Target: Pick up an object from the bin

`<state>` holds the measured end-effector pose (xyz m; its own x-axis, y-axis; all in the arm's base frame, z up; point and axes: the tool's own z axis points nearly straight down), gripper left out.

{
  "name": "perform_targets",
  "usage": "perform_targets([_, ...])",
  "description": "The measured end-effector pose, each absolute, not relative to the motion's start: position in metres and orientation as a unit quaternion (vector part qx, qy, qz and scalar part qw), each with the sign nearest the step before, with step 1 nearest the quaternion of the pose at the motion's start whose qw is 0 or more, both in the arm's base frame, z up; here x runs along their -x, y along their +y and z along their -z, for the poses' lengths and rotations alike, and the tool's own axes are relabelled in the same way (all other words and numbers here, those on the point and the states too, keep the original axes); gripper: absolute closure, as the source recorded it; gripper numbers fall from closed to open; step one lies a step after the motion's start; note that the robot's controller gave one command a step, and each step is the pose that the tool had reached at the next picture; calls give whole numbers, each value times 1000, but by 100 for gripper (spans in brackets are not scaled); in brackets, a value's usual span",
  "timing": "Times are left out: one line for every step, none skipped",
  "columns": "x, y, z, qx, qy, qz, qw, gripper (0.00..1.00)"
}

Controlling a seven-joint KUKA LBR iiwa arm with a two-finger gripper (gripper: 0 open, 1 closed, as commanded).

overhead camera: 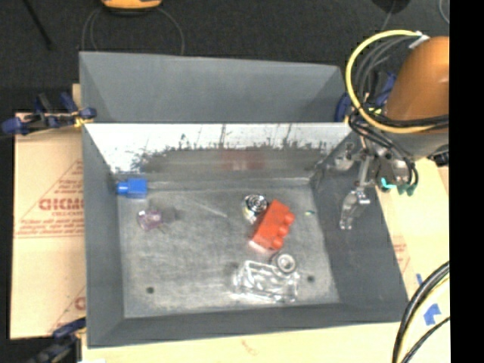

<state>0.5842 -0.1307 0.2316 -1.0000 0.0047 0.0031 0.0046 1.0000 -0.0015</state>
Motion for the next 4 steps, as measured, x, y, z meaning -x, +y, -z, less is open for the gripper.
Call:
perform_targets([-605,-96,-115,-46,-999,0,1,0])
perform_targets([-601,-56,-77,-270,-963,-2,-4,0])
perform_targets([-603,-55,-79,-270,-963,-2,-7,100])
perform_targets([-612,-57,-244,-331,-944,-3,-6,100])
